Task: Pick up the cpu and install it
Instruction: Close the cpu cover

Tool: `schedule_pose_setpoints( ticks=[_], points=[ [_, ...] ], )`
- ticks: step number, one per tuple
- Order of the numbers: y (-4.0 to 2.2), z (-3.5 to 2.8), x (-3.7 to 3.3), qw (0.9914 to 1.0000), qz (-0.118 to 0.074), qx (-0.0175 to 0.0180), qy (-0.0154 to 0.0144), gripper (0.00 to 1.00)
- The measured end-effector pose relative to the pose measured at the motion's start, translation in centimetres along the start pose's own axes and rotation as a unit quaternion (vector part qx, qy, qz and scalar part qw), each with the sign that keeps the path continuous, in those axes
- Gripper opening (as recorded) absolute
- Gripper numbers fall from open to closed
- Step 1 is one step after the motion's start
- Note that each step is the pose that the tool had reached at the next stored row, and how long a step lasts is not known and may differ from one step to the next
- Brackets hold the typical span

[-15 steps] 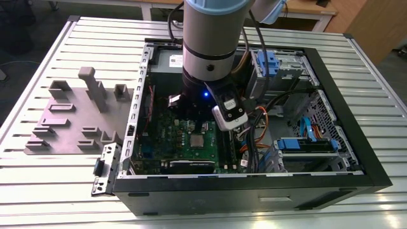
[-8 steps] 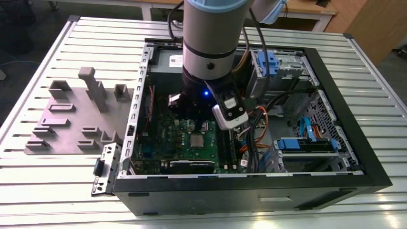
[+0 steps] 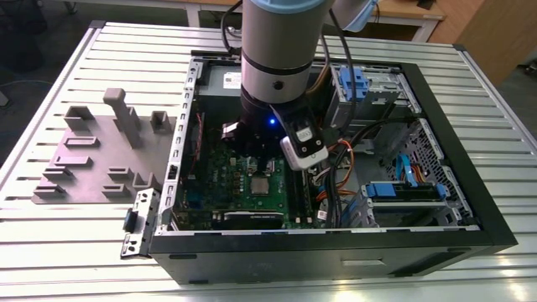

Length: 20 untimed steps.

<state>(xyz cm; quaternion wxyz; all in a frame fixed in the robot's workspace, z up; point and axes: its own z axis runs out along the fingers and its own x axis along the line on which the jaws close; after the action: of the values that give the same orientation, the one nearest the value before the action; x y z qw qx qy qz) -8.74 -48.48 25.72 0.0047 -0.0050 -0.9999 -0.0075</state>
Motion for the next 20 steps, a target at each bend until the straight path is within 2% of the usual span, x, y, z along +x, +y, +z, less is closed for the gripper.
schedule_pose_setpoints(
  ticks=[11,20],
  points=[
    [0.00,-0.37,0.00,1.00000,0.000,0.0001,0.0000,0.11],
    [0.01,-0.97,0.01,1.00000,0.000,0.0000,0.0000,0.11]
  ],
)
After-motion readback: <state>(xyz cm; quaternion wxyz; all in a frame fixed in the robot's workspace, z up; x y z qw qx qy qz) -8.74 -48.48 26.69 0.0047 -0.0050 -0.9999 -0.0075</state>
